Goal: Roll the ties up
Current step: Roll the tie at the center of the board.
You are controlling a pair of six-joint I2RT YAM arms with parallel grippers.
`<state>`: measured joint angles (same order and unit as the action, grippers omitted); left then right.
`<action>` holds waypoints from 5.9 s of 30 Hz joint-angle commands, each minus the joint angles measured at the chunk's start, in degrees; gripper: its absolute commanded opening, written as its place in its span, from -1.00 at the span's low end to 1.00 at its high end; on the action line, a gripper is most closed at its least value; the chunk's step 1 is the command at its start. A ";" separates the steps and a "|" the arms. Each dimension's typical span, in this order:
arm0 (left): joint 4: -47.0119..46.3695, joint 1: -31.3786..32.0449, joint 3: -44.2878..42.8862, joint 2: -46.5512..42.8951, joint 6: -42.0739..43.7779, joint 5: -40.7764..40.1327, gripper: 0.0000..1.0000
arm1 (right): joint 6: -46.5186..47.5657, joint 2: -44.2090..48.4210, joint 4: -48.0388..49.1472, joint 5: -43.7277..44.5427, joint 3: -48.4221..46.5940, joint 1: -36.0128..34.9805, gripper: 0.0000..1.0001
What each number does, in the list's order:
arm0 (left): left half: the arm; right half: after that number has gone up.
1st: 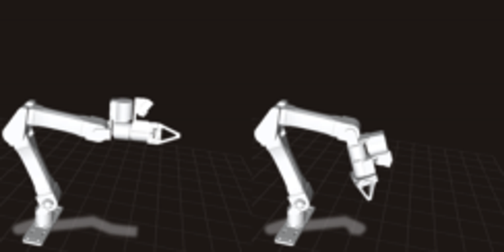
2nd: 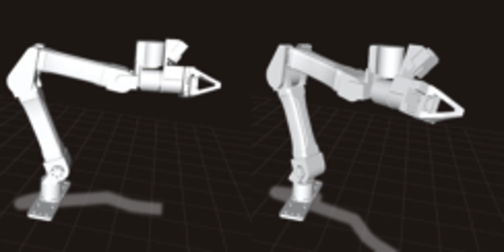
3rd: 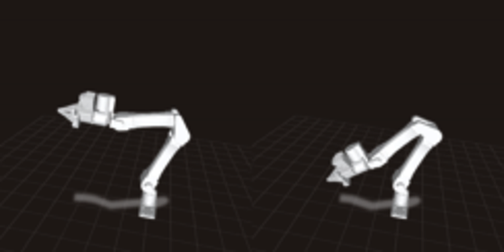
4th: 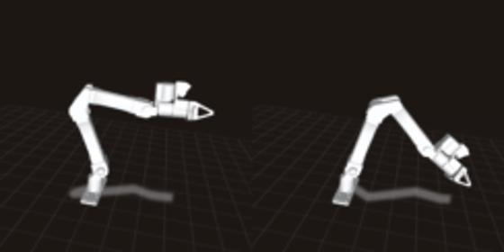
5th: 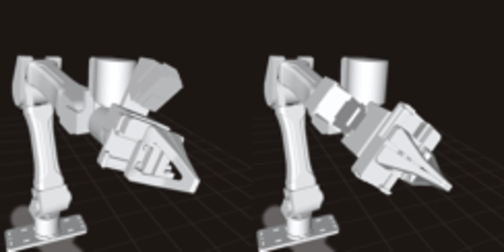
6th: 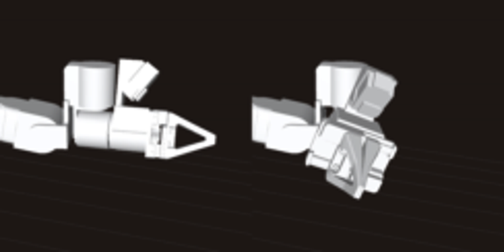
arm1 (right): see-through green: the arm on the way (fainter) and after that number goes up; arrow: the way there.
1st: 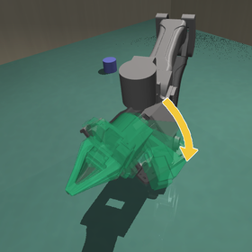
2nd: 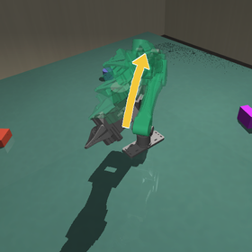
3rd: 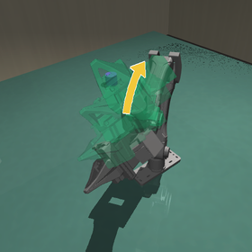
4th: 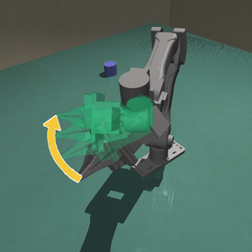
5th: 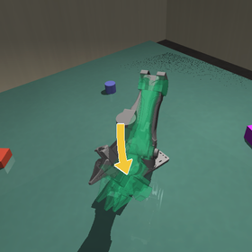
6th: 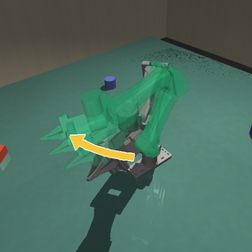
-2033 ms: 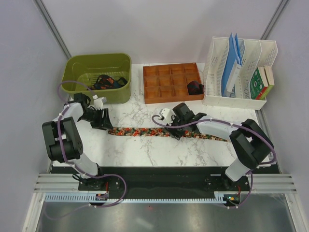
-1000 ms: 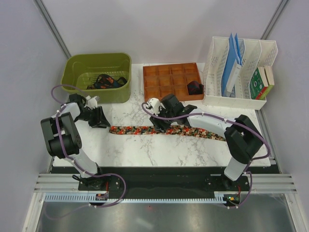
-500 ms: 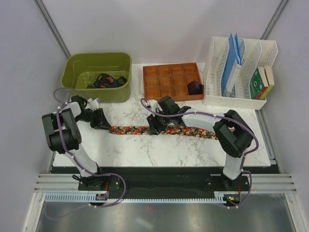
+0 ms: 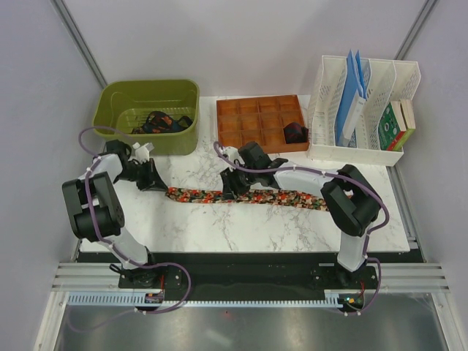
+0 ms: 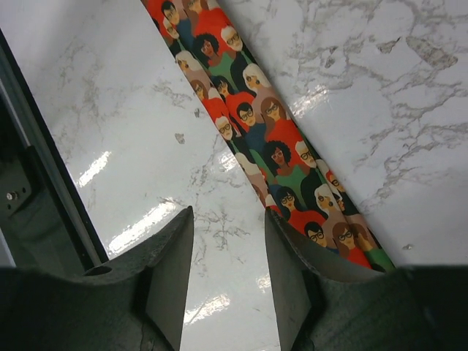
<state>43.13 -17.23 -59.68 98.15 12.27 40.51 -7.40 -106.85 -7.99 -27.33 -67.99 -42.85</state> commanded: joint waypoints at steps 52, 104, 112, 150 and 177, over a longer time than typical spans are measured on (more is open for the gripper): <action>-20.11 29.28 4.22 0.55 -29.32 -3.78 -0.96 | -36.72 -10.92 34.00 -3.61 3.56 -0.39 0.11; -15.09 27.78 11.69 -10.17 64.28 2.38 0.99 | -36.90 -11.10 34.88 -3.43 6.37 -0.57 -1.00; -15.28 30.24 9.41 -5.43 65.77 -2.71 0.68 | -37.43 -10.93 35.41 -3.96 6.64 -0.57 -1.00; -7.98 31.91 1.76 -3.58 70.61 -1.31 0.34 | -42.61 -12.07 38.14 -4.57 7.78 0.75 -1.00; -8.07 32.97 3.52 -0.15 70.34 -5.18 -0.28 | -43.40 -8.20 31.37 -4.93 6.20 3.12 -0.17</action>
<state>35.05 15.51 -56.14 97.08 82.30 35.03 -50.78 -118.74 24.38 -32.23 -60.53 -40.25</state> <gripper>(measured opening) 0.367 0.386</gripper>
